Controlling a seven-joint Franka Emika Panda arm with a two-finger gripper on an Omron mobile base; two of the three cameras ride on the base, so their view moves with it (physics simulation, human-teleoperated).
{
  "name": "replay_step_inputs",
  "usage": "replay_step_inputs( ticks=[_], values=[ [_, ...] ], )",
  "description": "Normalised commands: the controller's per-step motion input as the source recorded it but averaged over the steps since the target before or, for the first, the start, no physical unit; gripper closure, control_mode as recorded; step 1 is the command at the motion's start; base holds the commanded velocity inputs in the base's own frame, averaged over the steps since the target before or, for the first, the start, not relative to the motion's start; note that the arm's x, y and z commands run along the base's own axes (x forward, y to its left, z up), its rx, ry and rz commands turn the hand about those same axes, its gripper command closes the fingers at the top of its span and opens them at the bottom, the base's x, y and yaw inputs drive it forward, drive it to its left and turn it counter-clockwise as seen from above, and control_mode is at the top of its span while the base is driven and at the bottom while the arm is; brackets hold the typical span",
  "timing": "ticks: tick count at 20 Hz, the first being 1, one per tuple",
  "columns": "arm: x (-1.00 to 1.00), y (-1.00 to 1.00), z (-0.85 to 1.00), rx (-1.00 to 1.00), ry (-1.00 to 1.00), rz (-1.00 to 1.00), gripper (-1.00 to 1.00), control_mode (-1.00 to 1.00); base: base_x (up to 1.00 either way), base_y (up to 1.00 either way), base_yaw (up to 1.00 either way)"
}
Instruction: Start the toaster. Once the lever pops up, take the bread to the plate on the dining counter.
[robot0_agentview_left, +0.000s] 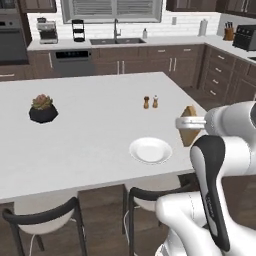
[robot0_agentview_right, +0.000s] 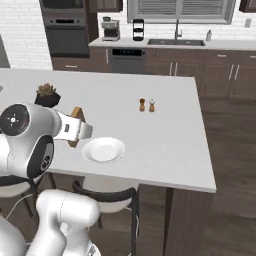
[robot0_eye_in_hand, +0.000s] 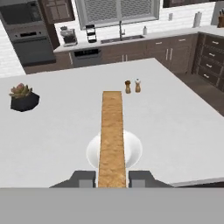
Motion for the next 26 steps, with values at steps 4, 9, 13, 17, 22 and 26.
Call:
replay_step_inputs(
  ticks=[4,9,13,17,22,26],
  values=[
    [0.00,0.00,0.00,0.00,0.00,0.00,1.00,1.00,0.40,0.12,-0.06],
    [0.00,0.00,0.00,0.00,0.00,0.00,1.00,1.00,0.14,0.16,0.02],
    [0.00,0.00,0.00,0.00,0.00,0.00,1.00,1.00,0.25,0.01,0.06],
    [0.55,0.00,-0.10,0.01,0.03,0.19,1.00,-1.00,0.14,0.00,0.04],
    [0.96,0.00,-0.28,0.07,0.14,0.39,1.00,-1.00,0.00,0.00,0.00],
    [1.00,0.00,-0.35,0.03,0.20,0.34,1.00,-1.00,0.00,0.00,0.00]
  ],
)
